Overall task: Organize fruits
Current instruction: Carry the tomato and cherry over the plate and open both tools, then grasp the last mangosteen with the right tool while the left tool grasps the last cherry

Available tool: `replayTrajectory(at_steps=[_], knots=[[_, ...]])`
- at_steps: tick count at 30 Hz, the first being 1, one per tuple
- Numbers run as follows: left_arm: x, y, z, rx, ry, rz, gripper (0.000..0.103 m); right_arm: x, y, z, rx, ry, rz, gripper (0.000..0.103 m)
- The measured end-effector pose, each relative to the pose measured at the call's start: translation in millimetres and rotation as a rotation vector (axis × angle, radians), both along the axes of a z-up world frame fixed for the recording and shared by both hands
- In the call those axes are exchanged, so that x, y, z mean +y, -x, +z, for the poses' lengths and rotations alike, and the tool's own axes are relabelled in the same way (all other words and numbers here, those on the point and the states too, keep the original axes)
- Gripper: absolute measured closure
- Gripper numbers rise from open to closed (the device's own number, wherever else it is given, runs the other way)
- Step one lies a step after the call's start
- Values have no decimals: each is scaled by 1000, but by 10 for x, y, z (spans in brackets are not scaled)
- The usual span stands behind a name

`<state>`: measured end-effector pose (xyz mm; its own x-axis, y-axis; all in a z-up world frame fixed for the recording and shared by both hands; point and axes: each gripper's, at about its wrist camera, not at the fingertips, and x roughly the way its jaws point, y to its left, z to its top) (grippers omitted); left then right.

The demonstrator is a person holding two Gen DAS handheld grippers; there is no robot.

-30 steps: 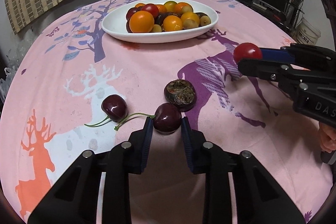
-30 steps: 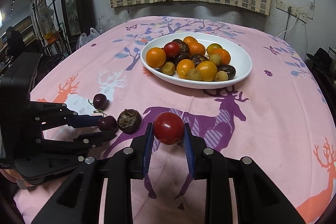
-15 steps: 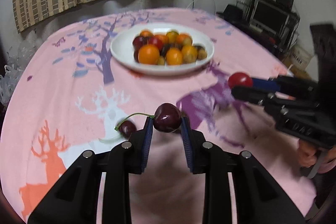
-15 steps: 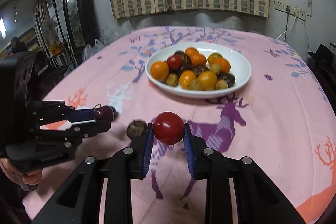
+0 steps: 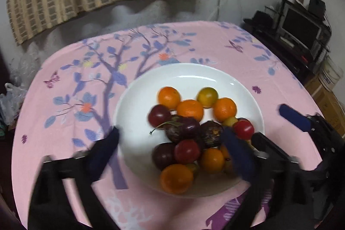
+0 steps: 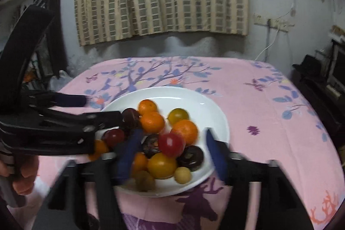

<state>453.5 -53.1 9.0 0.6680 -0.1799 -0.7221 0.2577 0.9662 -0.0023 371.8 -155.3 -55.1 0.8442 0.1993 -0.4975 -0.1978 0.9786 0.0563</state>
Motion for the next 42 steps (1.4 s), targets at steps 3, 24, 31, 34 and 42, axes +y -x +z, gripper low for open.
replayTrajectory(at_steps=[3,24,31,34,42], knots=[[224,294,90,-64,-28,11,4,146,265,3,37,-9,145,30],[1152,1449,-457,-3,44,139,4,867,739,-713,337,150,326,67],[710,1430,-729,39,-14,-35,28,598,814,-473,273,63,272,67],[629,1366,-862,82,-11,-57,39,586,799,-479,281,64,267,67],[533,1348,-949,95,-45,-78,66,578,842,-418,271,52,278,67]])
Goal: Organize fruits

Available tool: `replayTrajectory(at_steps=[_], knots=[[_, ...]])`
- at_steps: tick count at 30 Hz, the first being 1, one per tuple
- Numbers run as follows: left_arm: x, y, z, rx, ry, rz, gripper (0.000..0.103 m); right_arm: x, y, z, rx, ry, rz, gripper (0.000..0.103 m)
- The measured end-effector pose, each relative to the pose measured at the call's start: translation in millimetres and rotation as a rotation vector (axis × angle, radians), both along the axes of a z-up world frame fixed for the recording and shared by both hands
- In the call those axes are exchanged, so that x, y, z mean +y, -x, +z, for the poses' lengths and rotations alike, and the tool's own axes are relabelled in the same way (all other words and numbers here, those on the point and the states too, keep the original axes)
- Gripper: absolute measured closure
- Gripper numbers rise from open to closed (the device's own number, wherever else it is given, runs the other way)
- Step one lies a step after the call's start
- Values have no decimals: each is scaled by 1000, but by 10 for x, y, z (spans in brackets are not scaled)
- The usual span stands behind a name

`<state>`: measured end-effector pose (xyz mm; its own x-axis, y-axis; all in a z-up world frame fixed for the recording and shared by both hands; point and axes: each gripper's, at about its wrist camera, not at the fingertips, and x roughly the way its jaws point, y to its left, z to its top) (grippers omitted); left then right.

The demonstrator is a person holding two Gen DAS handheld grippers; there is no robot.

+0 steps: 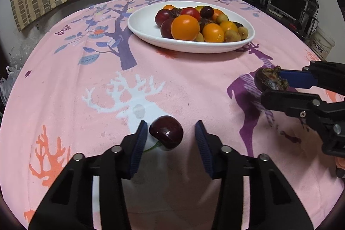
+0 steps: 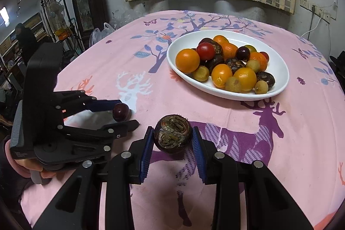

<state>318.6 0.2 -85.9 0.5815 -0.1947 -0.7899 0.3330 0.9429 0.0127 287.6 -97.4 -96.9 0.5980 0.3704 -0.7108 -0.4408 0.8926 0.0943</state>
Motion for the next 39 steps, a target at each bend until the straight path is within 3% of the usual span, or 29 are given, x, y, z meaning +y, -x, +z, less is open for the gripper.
replayTrajectory(at_steps=[2,6,10,15,20,22,23,24,26,30,33,39], knots=[[-6,7,3,-1,1,-2,73,-5,6,9,-5,0,-4,67],[0,21,40,-5,1,13,74,-29,8,51,-14,-14,-8,67],[-26,-89,372,-54,47,14,74,-168,-95,220,-63,-54,-39,67],[-313,-761,821,-112,69,25,74,-503,-631,449,-157,-87,-192,67],[-599,-1482,819,-102,52,74,74,-624,-1163,319,-181,-59,-224,66],[-627,-1618,749,-85,19,121,61,-616,-1249,263,-179,-61,-229,47],[-614,-1631,733,-72,2,156,32,-602,-1230,265,-190,-46,-238,19],[-596,-1592,744,-76,-12,182,13,-597,-1150,303,-202,-33,-247,10],[-537,-1368,837,-147,-55,215,6,-600,-1004,375,-188,-29,-217,7],[-387,-742,992,-206,-79,187,4,-594,-377,528,-236,-3,-170,4],[-254,-232,994,-200,-61,196,4,-614,59,548,-262,0,-155,3],[4,533,872,-187,12,239,4,-697,668,331,-273,10,-184,3]])
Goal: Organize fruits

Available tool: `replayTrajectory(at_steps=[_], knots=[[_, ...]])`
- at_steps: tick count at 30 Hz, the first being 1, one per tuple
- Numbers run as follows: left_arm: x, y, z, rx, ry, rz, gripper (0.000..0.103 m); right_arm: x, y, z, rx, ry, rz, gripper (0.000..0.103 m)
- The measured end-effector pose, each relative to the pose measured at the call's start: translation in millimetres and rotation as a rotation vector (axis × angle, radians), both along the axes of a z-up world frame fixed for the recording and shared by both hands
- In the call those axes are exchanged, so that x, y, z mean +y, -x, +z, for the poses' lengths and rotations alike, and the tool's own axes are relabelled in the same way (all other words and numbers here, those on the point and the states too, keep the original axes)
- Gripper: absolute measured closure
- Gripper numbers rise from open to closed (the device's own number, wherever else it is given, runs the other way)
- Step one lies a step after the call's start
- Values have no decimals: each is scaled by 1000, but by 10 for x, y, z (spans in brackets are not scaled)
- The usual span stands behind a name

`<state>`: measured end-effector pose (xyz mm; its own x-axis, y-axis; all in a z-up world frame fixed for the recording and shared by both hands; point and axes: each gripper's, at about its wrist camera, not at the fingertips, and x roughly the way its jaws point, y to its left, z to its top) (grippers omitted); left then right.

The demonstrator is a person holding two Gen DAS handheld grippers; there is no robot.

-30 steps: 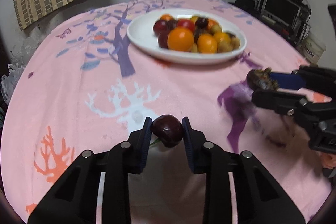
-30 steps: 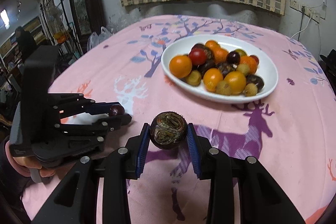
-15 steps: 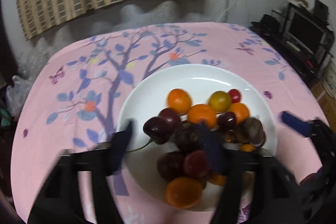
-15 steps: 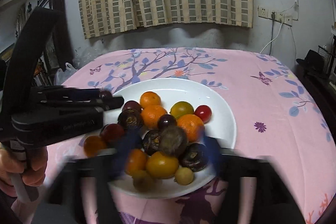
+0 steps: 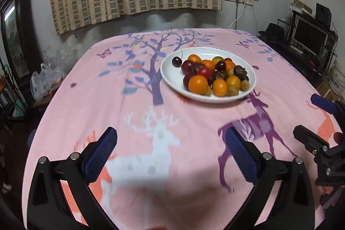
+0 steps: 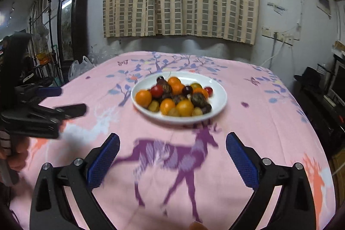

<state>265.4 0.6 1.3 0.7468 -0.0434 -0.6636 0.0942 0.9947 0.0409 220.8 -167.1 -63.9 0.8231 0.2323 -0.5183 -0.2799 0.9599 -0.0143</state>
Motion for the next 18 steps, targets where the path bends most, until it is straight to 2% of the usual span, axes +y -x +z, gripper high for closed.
replayTrajectory(at_steps=[5,9,18], knots=[[36,216,-134,-14,-2,15,4,-39,112,-159,28,-2,-6,3],[44,218,-201,-17,20,-1,4,-52,130,-158,13,13,-20,3],[9,193,-267,-8,-9,14,4,-71,149,-136,-6,30,-40,3]])
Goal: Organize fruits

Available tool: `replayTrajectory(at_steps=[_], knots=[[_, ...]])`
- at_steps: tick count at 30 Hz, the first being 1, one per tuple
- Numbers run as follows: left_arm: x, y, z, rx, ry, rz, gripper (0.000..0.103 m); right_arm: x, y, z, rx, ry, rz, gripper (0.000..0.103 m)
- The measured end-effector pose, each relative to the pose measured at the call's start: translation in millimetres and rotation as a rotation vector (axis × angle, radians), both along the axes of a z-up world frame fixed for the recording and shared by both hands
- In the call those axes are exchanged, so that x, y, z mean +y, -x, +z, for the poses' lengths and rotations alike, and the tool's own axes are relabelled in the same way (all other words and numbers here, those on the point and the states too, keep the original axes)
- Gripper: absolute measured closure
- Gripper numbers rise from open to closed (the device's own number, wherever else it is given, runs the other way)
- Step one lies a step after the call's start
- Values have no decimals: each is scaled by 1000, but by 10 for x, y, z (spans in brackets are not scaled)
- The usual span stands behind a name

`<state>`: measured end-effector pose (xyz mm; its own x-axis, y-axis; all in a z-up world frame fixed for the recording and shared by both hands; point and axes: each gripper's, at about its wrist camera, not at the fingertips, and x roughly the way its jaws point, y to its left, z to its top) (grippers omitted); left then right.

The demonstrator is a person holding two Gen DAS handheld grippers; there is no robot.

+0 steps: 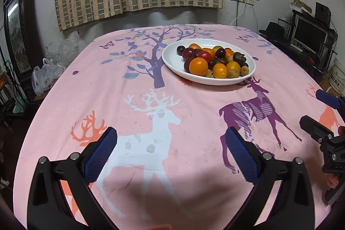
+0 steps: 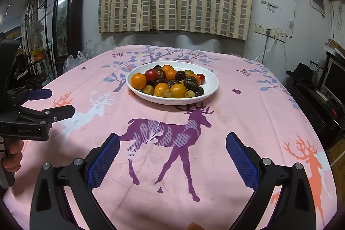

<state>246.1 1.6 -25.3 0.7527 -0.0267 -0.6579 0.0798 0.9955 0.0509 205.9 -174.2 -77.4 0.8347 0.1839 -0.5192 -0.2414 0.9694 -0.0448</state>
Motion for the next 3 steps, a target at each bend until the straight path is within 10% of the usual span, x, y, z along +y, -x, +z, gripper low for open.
replayTrajectory(at_steps=[3], knots=[[-8,4,-17,-17,-40,25,4,-1,-10,-5,6,2,-3,3]])
